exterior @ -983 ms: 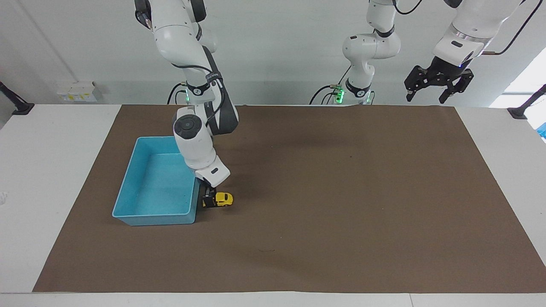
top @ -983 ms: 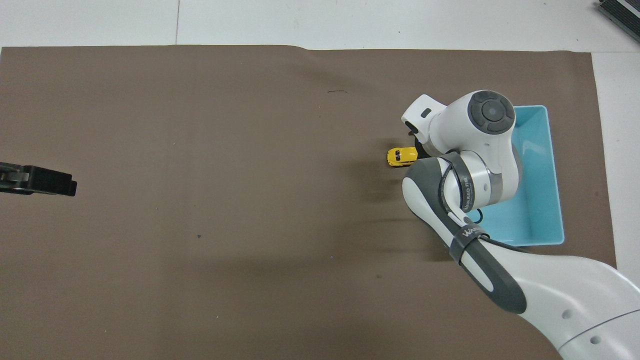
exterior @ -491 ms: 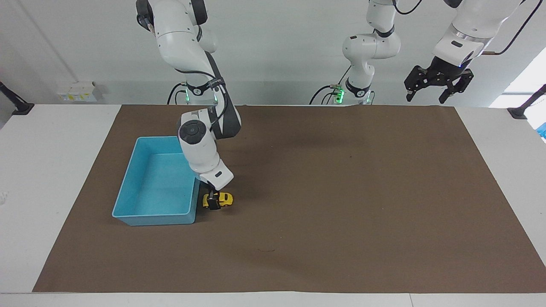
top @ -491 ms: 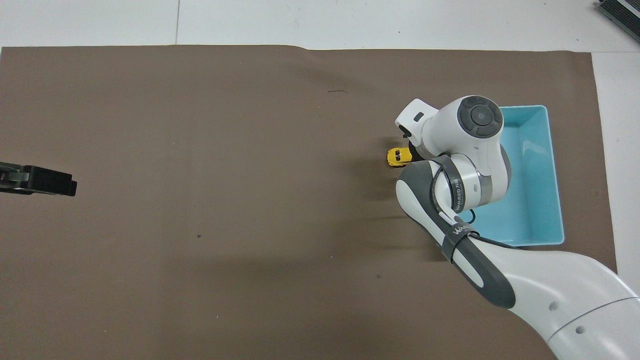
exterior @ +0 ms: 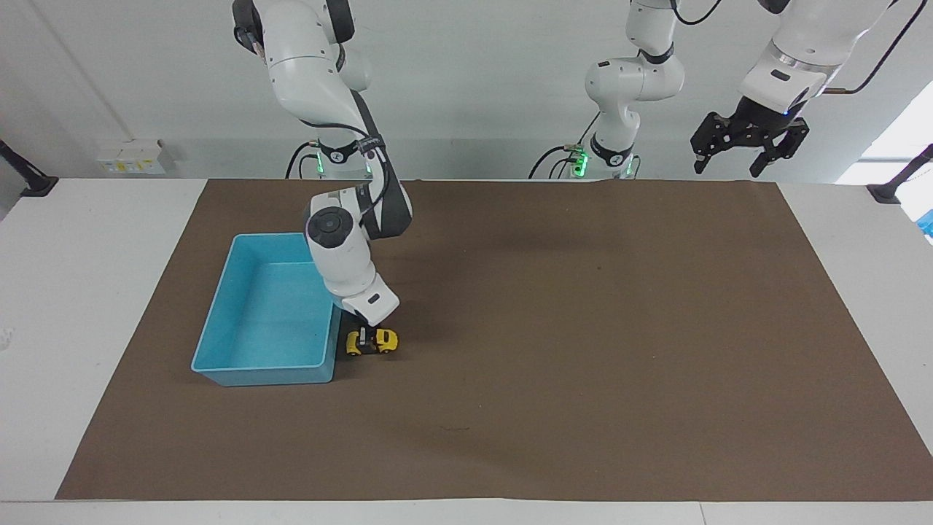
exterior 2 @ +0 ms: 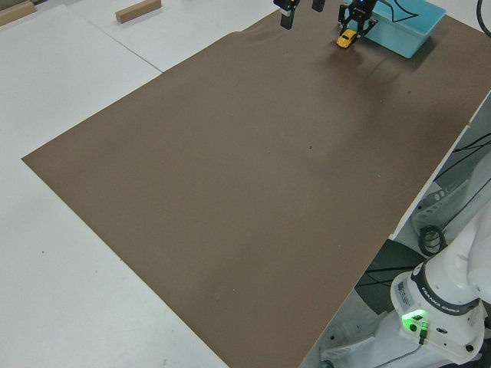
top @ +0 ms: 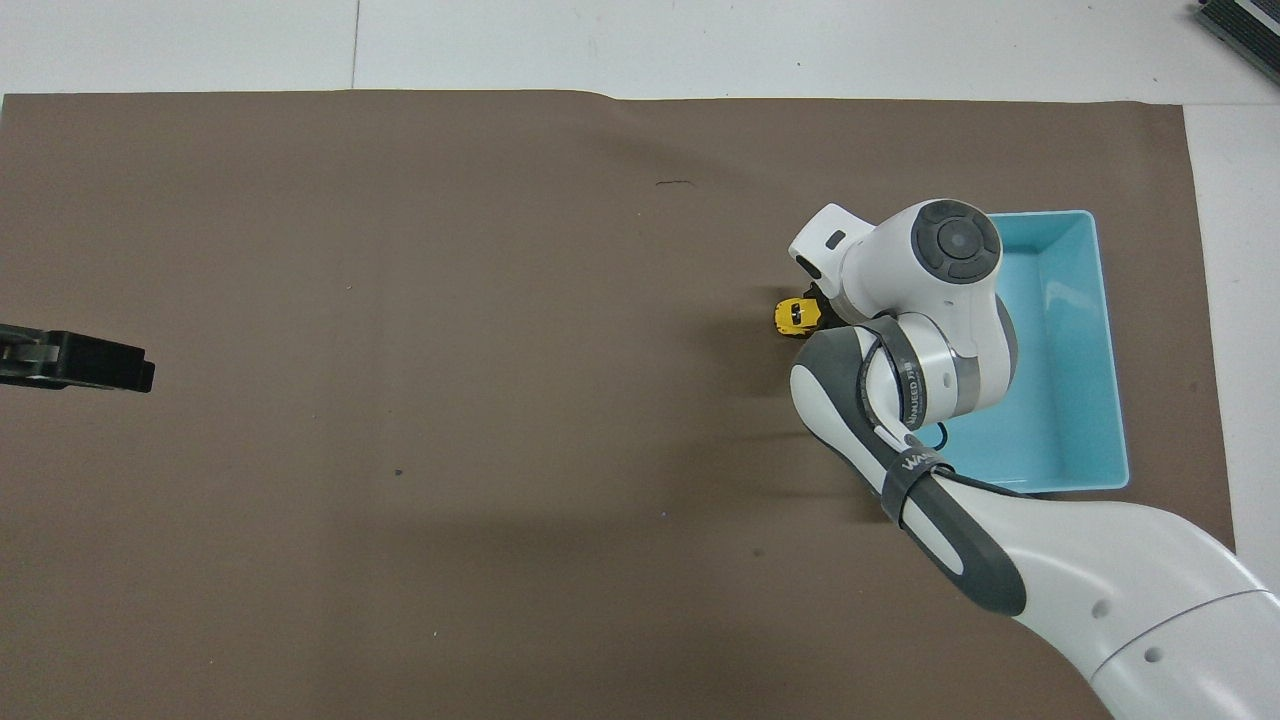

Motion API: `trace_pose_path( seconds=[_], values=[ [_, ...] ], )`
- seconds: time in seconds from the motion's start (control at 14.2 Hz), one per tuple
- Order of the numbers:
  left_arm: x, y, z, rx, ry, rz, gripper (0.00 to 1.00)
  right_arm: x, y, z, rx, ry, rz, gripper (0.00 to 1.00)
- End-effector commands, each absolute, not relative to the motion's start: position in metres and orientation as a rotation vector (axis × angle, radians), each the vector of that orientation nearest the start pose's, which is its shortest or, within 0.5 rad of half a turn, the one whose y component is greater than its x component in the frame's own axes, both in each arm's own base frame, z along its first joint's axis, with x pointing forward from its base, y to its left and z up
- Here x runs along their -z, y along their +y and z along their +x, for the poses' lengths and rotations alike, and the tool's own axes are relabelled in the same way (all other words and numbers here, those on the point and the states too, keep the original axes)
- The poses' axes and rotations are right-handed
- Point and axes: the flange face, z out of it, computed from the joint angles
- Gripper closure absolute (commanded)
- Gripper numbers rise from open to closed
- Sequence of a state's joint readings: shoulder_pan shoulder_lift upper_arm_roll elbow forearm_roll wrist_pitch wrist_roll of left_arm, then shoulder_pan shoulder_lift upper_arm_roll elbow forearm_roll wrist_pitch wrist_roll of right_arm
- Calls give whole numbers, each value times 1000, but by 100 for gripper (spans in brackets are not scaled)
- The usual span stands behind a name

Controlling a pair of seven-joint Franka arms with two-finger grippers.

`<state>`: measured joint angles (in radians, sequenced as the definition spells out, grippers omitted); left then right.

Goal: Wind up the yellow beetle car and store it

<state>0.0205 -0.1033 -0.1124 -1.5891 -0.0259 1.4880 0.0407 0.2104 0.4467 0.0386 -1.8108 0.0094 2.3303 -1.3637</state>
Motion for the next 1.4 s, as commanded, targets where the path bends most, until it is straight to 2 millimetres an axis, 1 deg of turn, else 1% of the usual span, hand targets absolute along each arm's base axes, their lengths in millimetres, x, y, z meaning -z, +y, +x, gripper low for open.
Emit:
trace_pose_path(
  seconds=[0.0, 0.07, 0.14, 0.21, 0.35, 0.56, 0.77, 0.98, 1.33],
  values=[
    [-669, -50, 507, -4, 209, -3163, 0, -302, 158, 636, -116, 2268, 2140, 83],
    [-669, -50, 507, -4, 209, -3163, 0, -305, 159, 637, -120, 2267, 2139, 89],
    [-669, -50, 507, -4, 209, -3163, 0, -308, 161, 637, -124, 2265, 2137, 91],
    [-669, -50, 507, -4, 209, -3163, 0, -309, 168, 636, -125, 2274, 2132, 92],
    [-669, -50, 507, -4, 209, -3163, 0, -317, 175, 638, -126, 2278, 2132, 92],
    [-669, -50, 507, -4, 209, -3163, 0, -328, 177, 642, -123, 2264, 2161, 92],
    [-669, -50, 507, -4, 209, -3163, 0, -333, 177, 643, -125, 2264, 2167, 92],
    [-669, -50, 507, -4, 209, -3163, 0, -349, 179, 647, -116, 2252, 2188, 92],
    [-669, -50, 507, -4, 209, -3163, 0, -372, 186, 642, -94, 2268, 2192, 92]
  ],
)
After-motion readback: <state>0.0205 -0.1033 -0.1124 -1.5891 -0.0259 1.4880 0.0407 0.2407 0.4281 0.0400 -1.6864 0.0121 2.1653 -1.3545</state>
